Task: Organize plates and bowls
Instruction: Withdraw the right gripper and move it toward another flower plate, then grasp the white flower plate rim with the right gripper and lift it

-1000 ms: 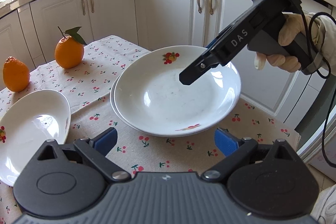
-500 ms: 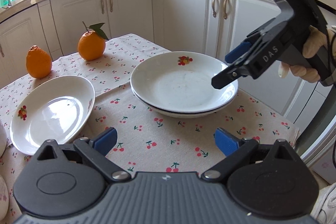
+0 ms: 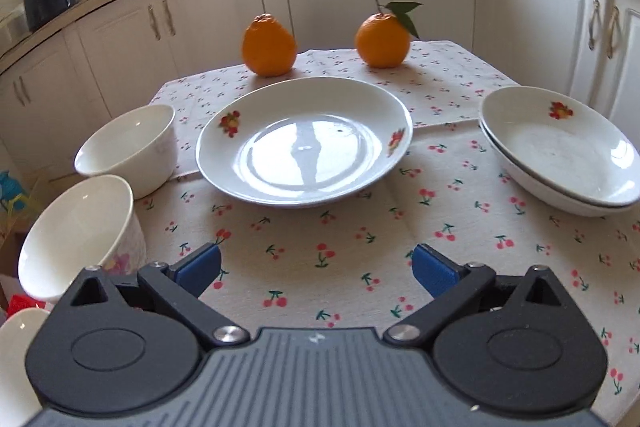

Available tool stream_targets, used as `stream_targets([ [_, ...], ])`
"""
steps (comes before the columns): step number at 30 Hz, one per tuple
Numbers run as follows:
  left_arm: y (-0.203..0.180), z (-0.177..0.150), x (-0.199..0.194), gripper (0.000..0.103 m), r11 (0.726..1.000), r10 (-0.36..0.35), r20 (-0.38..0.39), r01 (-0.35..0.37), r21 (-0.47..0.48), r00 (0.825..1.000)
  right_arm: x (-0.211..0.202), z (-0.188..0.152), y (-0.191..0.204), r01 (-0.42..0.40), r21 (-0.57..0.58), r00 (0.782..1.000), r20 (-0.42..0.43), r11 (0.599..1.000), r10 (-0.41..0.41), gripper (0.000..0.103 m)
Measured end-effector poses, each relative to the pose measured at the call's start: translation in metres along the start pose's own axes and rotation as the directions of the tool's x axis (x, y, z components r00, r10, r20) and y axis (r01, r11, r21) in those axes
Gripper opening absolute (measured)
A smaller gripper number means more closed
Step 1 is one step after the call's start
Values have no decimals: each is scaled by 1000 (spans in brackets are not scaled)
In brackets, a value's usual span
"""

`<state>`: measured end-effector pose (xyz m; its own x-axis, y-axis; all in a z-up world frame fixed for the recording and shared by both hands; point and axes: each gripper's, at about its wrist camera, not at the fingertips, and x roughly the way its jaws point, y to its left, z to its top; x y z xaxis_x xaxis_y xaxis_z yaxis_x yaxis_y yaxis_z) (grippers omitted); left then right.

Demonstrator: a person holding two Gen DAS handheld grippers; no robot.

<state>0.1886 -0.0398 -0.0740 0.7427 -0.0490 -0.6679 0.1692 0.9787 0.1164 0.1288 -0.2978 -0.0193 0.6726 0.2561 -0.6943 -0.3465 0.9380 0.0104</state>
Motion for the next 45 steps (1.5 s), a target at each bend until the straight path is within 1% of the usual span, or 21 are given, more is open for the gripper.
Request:
stream_targets([
  [4,8,-2,14,101,998,-10,-23,9,-54,1000,2,8,6,-10,-35,1000,-1,999,10,103],
  [6,7,0,19,101,998,-20,-21,18,-61,1000,3,13,7,-23,-47,1000,0,999,23,103],
  [8,5,3,25,102,998,0,-29,-1,-56,1000,5,17,6,-45,-51,999,-2,998,45,103],
  [11,6,7,33,102,997,-18,-23,16,-76,1000,9,24,3,-95,-50,995,-13,994,94,103],
  [14,10,10,40,103,994,-40,-16,38,-104,999,17,34,2,-109,-71,994,-29,992,107,103],
  [19,11,14,46,103,994,-38,-2,38,-102,999,32,54,1,-129,-120,991,-48,984,125,103],
  [26,11,13,47,103,994,-40,6,41,-103,999,55,86,10,-186,-202,982,-59,962,177,103],
  [31,11,18,50,103,994,-39,-11,38,-104,999,80,109,14,-253,-253,967,-91,934,237,103],
  [33,11,18,50,103,994,-29,-6,28,-109,1000,92,119,12,-282,-254,959,-110,925,262,103],
  [37,13,18,50,100,994,-24,15,25,-103,1000,113,134,13,-303,-287,952,-134,909,276,103],
  [40,17,19,52,98,992,-48,12,49,-113,999,129,147,12,-352,-302,935,-163,886,316,103],
  [43,18,20,51,91,993,-62,25,65,-103,998,148,162,9,-393,-291,917,-190,872,350,103],
  [45,17,20,51,90,993,-66,26,69,-97,997,162,174,7,-418,-276,906,-201,866,373,103],
])
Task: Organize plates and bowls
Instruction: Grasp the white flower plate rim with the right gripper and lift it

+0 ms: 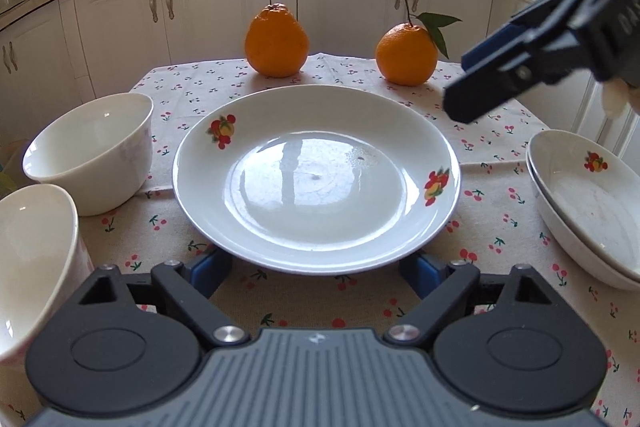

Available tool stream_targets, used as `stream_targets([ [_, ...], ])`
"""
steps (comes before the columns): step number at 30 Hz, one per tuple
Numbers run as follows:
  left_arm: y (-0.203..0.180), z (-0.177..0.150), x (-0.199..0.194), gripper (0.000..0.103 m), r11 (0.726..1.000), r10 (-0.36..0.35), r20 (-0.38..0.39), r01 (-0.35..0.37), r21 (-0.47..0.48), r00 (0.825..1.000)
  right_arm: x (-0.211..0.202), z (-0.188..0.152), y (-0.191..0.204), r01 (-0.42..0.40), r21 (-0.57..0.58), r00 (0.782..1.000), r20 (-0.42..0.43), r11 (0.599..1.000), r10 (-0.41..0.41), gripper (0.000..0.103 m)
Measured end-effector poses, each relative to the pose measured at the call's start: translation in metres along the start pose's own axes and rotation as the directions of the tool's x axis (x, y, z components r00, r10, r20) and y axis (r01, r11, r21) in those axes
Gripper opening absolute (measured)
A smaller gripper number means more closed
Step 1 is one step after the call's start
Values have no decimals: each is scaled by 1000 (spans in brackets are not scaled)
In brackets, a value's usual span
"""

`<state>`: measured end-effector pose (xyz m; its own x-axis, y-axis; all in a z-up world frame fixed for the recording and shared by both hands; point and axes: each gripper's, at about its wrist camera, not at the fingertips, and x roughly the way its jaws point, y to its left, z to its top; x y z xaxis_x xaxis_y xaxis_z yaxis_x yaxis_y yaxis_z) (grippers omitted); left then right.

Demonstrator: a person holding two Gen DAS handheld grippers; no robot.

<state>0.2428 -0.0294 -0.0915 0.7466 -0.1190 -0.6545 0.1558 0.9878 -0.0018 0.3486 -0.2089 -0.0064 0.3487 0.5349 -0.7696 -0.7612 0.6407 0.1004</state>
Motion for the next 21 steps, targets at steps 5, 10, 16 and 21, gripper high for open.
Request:
stream_targets([
  [5,1,1,-1,89,1000,-11,0,11,-3,1000,26,21,-17,-61,-9,998,-19,998,61,103],
  [10,1,1,-1,87,1000,-14,0,14,-5,1000,58,37,-27,-102,-28,993,-65,994,100,93],
  [16,2,1,-1,87,1000,-19,-1,19,-7,1000,89,49,-40,-151,-11,984,-93,988,150,87],
  [21,2,1,-1,87,1000,-19,-2,19,-2,1000,108,53,-49,-202,19,974,-96,979,203,80],
])
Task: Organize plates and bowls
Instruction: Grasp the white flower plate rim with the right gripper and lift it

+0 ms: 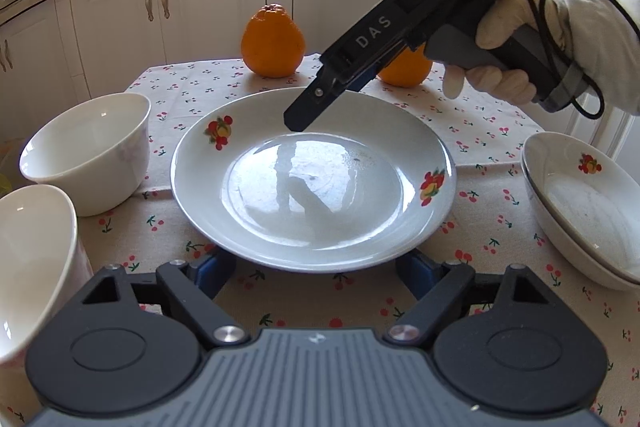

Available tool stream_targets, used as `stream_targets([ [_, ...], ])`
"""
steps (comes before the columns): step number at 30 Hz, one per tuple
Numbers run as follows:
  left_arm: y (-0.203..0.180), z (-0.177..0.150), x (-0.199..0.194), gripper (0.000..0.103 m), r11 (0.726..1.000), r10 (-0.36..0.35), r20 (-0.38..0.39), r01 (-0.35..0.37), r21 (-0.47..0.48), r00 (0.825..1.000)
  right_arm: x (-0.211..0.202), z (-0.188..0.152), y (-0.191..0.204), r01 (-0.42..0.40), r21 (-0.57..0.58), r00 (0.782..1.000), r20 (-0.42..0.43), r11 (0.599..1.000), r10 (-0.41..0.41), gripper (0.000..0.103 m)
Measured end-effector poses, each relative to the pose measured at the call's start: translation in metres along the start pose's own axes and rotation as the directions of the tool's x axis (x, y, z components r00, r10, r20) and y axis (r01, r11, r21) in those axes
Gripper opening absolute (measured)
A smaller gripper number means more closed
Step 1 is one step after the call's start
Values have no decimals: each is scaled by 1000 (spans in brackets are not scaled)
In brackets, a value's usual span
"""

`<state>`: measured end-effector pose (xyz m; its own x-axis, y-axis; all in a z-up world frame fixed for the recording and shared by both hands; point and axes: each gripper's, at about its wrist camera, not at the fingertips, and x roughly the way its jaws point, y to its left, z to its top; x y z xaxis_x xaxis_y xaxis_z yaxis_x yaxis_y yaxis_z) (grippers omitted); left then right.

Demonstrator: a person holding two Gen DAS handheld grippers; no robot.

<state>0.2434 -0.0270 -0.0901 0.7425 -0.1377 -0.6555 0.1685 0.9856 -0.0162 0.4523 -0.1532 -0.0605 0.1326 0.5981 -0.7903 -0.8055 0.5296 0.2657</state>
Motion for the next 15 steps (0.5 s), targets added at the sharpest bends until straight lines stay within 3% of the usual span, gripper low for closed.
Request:
stream_targets([
  [7,1,1,0,87,1000,-6,0,6,3,1000,9,1,-6,-78,25,997,8,997,78,74],
  [15,0,0,-1,87,1000,-5,-2,5,19,1000,7,-2,-11,-117,57,993,28,991,115,74],
])
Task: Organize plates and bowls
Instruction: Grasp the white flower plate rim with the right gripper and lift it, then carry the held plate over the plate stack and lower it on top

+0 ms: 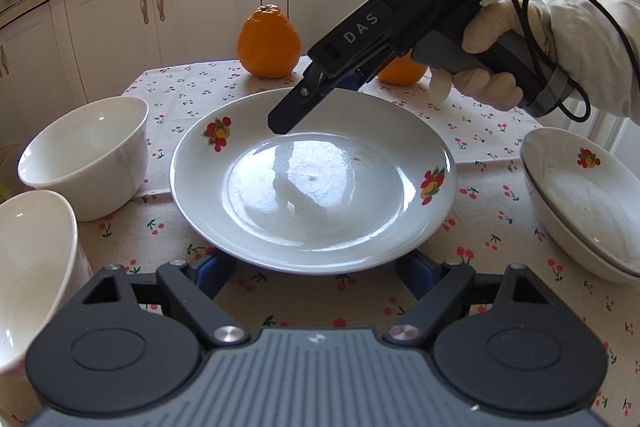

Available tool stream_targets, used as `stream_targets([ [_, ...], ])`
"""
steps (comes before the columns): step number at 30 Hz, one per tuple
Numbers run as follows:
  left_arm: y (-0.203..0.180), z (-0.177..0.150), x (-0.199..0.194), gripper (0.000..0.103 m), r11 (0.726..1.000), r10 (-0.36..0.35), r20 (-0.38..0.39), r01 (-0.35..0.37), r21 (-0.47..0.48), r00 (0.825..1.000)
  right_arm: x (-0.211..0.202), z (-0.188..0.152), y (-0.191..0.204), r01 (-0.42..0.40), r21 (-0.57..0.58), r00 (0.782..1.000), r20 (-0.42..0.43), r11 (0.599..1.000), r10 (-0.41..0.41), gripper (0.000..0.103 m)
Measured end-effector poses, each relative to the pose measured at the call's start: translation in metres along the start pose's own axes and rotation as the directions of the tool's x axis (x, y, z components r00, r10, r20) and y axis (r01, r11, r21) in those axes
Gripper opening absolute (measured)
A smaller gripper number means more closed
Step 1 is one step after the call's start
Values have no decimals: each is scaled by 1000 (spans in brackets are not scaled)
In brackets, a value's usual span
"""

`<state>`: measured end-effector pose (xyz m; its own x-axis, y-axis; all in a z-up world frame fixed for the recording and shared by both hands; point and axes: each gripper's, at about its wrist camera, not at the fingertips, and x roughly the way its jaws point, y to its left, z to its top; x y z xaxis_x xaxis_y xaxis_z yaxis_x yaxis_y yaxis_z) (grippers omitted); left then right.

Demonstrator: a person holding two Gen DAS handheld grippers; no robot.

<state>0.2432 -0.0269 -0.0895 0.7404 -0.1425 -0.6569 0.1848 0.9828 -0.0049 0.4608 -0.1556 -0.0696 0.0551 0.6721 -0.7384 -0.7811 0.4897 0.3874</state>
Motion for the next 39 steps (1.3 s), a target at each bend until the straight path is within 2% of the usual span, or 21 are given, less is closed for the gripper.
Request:
stream_targets([
  [17,-3,-1,-18,86,997,-49,-2,49,56,999,-22,-18,17,21,11,1000,6,1000,-21,74],
  [39,-33,9,-66,86,974,-144,2,142,177,990,-106,-69,56,118,66,986,109,991,-125,74],
])
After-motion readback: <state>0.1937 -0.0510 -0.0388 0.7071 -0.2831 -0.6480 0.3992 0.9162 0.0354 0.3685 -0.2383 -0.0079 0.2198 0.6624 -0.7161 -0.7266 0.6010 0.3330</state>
